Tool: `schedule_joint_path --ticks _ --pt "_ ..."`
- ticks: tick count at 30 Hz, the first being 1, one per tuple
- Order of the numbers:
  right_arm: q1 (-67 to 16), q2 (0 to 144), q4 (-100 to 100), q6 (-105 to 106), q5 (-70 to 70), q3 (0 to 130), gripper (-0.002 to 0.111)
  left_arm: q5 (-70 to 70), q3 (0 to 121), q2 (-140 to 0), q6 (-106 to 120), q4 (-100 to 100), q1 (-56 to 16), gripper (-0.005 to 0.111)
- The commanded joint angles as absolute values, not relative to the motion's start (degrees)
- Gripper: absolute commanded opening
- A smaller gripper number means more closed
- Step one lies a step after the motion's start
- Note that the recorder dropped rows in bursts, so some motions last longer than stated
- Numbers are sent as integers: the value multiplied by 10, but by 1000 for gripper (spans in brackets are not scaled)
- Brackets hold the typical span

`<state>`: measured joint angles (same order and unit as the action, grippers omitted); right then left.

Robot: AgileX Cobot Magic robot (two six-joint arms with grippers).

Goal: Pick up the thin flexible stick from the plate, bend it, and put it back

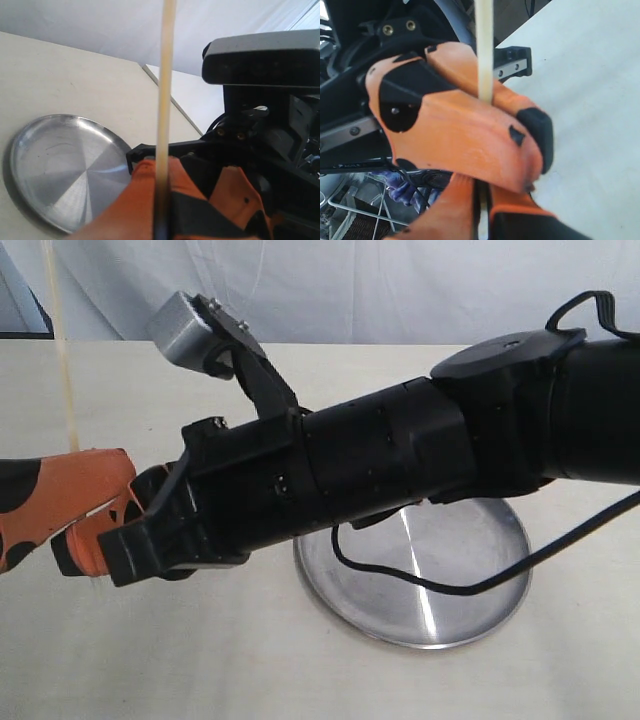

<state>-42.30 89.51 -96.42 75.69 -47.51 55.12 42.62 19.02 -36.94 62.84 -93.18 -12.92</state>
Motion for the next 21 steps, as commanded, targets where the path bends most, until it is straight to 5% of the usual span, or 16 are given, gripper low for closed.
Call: schedule_joint_path --ticks 1,16,21 --pt "-424 882 -978 758 -519 563 0 414 184 -371 630 -957 -132 0" --pt "-424 882 -886 708 -526 563 0 420 184 -371 632 -999 -132 0" --pt "-424 883 -875 703 -530 563 0 430 184 -371 632 -999 -132 14"
